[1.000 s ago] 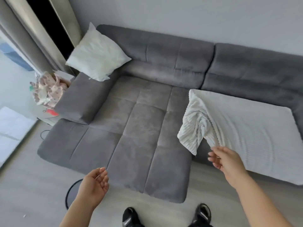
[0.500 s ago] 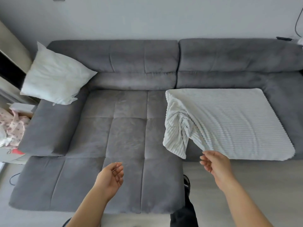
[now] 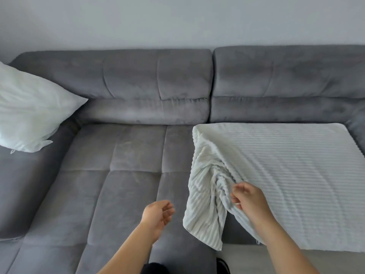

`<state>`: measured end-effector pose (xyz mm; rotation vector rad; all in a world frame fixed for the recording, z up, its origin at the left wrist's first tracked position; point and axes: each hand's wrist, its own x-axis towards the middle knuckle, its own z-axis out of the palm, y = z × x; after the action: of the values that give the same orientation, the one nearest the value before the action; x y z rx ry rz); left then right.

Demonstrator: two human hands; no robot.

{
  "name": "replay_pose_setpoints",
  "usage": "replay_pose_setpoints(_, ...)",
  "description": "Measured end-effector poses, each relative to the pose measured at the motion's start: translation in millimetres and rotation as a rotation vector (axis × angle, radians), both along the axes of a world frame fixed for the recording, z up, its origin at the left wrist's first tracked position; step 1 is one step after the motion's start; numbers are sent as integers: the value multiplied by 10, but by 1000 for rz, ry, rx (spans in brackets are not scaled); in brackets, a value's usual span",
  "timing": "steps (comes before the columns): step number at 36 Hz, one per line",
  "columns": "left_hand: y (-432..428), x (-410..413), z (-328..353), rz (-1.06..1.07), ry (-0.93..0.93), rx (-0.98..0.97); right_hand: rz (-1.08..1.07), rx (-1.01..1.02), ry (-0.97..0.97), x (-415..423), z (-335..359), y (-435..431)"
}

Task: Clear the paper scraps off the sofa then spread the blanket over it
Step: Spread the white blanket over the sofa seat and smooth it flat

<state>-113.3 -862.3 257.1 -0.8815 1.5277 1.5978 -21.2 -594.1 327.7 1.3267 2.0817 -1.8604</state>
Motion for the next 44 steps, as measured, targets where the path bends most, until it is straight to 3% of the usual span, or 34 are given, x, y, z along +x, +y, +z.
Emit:
replay_pose_setpoints(10, 825, -1924, -2008, -260, 322, -24, 126, 301, 41, -1476, -1728, 56)
replay_pose_setpoints(14, 1263, -2624, -2510, -387, 433, 86, 239, 489, 53, -2314, -2182, 189)
replay_pose_setpoints(17, 1410, -2971, -2720, -364, 430, 163, 353, 667, 34, -2910, -2398, 368)
replay_pose_setpoints(21, 1423, -3270, -3053, -165, 289, 309, 473, 865, -39, -3636, -2733, 800)
replay_pose_setpoints(23, 1474, -3283, -3118, -203, 321, 274, 496, 927, -97, -3867, -2898, 1072)
replay_pose_setpoints(28, 1559, -3362, -3194, -275, 359, 204, 471, 922, -237, -4157, -3359, 1634)
replay_pose_setpoints(33, 1822, -3637, -3173, -381, 485, 90, 492, 761, -318, -4221, -3744, 1911)
replay_pose_setpoints(38, 2457, -3866, -2972, -653, 545, -53, 450, 697, -263, -4219, -3907, 2005)
replay_pose_setpoints(41, 2659, -3981, -2866, -689, 493, -75, 490, 655, -264, -4275, -3863, 1958)
replay_pose_setpoints(44, 2787, -4135, -2804, -698, 564, -98, 513, 664, -247, -4270, -3815, 1973)
